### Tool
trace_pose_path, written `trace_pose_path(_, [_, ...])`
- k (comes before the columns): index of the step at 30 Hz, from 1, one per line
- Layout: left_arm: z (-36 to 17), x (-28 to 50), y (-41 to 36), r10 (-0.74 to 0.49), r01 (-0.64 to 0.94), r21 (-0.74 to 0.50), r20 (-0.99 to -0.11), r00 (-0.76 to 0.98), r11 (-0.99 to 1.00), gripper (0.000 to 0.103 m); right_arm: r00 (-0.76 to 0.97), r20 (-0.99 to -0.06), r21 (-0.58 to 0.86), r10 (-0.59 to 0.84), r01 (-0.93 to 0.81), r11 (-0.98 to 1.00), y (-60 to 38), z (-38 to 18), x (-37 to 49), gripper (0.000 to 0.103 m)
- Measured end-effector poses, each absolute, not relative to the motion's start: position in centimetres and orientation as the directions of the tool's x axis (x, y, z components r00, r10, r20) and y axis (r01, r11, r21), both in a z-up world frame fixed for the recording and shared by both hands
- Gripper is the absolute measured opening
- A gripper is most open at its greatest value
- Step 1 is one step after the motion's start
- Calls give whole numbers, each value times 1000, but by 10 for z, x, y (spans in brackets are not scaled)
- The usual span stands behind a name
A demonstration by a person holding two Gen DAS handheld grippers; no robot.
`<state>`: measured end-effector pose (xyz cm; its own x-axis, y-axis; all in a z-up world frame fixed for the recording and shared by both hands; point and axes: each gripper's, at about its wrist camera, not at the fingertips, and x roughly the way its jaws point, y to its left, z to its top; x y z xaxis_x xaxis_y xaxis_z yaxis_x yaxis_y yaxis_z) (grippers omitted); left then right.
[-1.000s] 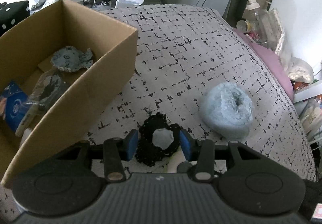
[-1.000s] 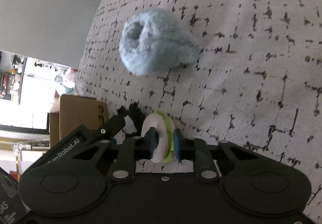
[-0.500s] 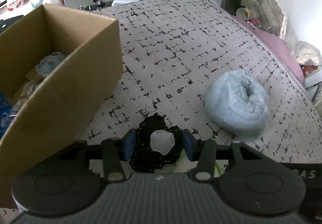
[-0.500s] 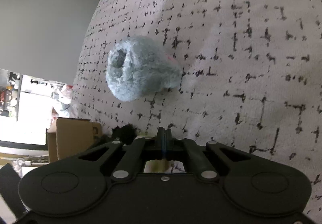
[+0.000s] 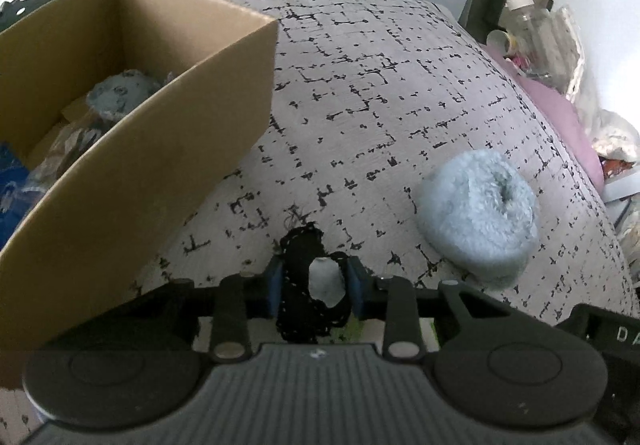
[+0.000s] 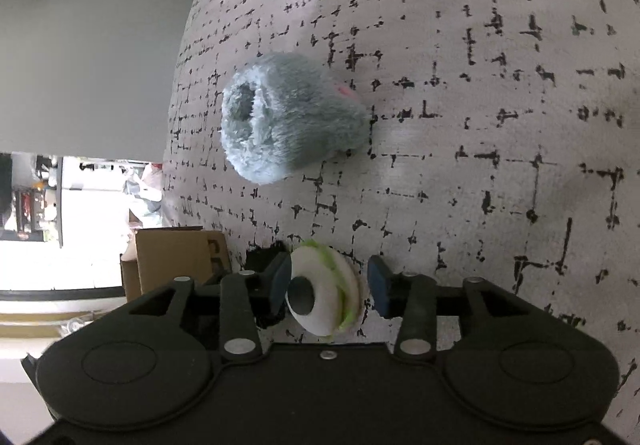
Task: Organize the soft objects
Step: 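Close left gripper on the black scrunchie while right gripper closes on the white plush, then carry the scrunchie in left gripper while right gripper carries the white plush to the box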
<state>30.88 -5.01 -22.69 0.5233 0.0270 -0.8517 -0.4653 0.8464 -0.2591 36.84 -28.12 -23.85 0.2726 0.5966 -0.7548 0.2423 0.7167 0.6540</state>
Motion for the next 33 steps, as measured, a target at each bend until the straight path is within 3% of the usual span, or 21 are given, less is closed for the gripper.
trace_pose_path(8, [-226,289,-54,13,-491,-279,-860,510,825,30,226,-737,675,637,218,704,-267,-250,367,43])
trace_pose_path(11, [-224,284,-57,7,-487,-279,-862,506,828,30,225,-742,671,632,231,705,-267,-251,367,28])
trace_pose_path(16, [-213,276,-54,0,-489,-296,-856,517,821,30,263,-721,691,641,199,695,-271,-241,364,18])
trace_pose_path(33, [-126,250,-38,70,-403,-244,-778,624,882,30,357,-640,726,681,-10,687,-258,-194,350,18])
